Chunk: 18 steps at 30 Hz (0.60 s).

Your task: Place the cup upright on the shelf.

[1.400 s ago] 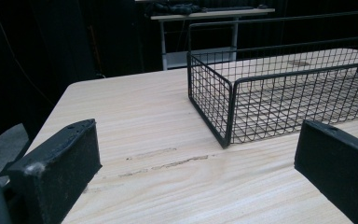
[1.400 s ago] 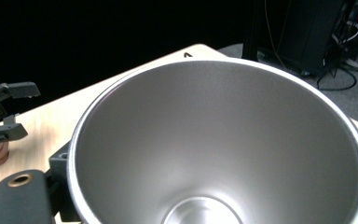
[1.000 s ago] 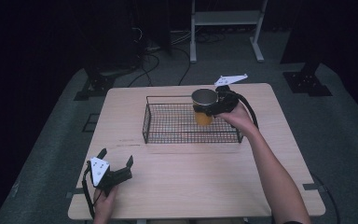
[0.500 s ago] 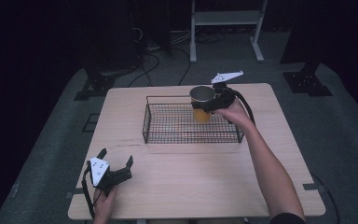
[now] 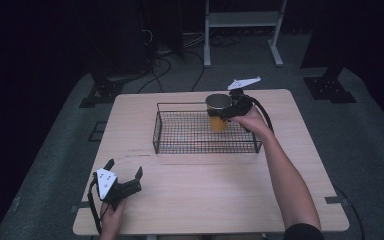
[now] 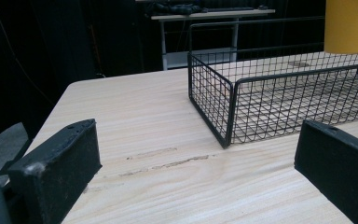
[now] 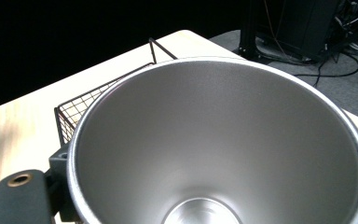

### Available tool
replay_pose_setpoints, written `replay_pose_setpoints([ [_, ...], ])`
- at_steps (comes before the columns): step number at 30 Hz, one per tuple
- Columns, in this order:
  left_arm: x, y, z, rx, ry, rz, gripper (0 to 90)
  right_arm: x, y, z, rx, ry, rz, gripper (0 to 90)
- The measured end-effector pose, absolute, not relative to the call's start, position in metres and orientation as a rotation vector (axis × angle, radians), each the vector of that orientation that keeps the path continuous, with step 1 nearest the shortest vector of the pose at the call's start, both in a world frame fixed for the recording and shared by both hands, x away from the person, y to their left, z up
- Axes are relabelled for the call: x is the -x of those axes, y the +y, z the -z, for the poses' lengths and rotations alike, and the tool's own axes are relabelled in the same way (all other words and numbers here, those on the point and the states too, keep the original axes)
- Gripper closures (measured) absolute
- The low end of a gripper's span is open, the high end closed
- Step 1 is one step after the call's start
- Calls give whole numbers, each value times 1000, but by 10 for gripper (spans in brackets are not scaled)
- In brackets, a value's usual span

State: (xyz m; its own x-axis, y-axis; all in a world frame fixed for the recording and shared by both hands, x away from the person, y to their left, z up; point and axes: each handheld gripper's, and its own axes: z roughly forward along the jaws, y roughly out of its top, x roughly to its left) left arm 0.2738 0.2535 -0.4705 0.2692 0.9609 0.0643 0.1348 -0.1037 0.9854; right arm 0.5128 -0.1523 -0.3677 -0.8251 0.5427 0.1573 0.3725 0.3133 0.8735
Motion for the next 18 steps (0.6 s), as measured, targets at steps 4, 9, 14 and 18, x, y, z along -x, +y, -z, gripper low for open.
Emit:
replay_pose_setpoints([
  [4, -274, 253, 471, -1495, 1066, -994, 0, -515, -151, 371, -850, 2414, -1524, 123],
  [9, -274, 254, 471, -1493, 1071, -993, 0, -518, -147, 376, -843, 2434, -1532, 123],
  [14, -274, 253, 471, -1497, 1064, -998, 0, -524, -142, 379, -834, 2475, -1536, 123],
  [18, -274, 253, 471, -1496, 1069, -995, 0, -525, -135, 376, -791, 2490, -1523, 122],
])
